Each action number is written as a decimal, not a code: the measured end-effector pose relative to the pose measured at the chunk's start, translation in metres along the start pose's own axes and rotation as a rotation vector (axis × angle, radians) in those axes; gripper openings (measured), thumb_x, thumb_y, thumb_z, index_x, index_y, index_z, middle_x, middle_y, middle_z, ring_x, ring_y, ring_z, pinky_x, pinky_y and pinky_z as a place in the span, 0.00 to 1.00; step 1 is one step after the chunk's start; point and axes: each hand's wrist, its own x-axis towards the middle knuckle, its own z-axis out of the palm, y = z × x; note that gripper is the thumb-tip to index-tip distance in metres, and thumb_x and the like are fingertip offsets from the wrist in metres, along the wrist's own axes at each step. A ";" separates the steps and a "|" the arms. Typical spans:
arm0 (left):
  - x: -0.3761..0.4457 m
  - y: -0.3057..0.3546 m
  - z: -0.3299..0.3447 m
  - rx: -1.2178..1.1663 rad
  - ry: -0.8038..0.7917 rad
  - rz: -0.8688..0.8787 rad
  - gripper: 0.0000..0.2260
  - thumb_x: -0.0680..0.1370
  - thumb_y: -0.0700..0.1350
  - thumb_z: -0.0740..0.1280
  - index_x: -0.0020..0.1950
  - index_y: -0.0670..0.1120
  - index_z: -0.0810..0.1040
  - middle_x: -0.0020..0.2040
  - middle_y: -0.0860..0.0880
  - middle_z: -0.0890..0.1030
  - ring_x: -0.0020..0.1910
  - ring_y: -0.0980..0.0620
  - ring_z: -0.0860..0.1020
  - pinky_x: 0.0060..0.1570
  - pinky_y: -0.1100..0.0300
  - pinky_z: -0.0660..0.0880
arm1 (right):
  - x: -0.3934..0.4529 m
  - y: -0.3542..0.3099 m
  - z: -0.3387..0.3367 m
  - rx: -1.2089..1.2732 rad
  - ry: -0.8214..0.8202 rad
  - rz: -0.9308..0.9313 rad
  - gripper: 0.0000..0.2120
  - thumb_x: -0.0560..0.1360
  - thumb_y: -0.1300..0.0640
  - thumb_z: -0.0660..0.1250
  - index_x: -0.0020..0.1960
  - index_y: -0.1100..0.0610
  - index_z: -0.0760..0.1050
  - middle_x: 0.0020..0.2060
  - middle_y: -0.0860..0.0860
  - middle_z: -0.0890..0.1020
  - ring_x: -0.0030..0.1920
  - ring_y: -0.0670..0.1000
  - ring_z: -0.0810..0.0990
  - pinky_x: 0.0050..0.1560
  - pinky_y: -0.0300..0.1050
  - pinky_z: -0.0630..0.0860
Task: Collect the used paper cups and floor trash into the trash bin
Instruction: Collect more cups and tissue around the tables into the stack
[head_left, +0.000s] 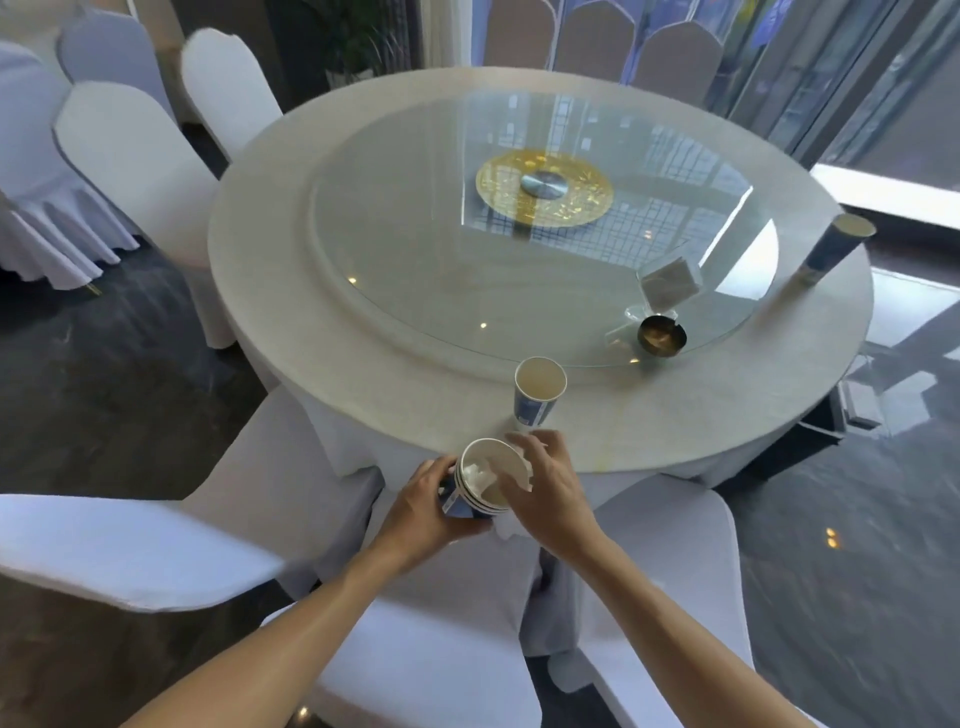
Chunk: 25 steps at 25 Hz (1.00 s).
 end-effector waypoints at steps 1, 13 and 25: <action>0.005 0.001 0.000 -0.013 -0.004 0.014 0.35 0.61 0.58 0.84 0.65 0.55 0.79 0.58 0.55 0.82 0.56 0.55 0.83 0.55 0.53 0.82 | 0.002 -0.001 -0.002 0.085 0.002 0.103 0.17 0.77 0.55 0.69 0.66 0.48 0.77 0.61 0.47 0.73 0.56 0.49 0.78 0.56 0.47 0.78; 0.066 0.023 0.019 -0.117 -0.096 0.103 0.34 0.62 0.54 0.85 0.66 0.53 0.78 0.58 0.53 0.82 0.55 0.55 0.83 0.57 0.54 0.82 | 0.035 0.000 -0.038 0.537 -0.086 0.487 0.13 0.79 0.62 0.62 0.60 0.60 0.80 0.42 0.58 0.84 0.33 0.50 0.81 0.36 0.47 0.84; 0.172 0.126 0.003 -0.247 -0.011 0.145 0.29 0.68 0.47 0.85 0.65 0.53 0.77 0.56 0.59 0.83 0.58 0.56 0.83 0.57 0.62 0.81 | 0.151 -0.009 -0.136 0.602 0.077 0.240 0.10 0.81 0.58 0.65 0.52 0.62 0.82 0.29 0.50 0.81 0.29 0.49 0.79 0.39 0.54 0.85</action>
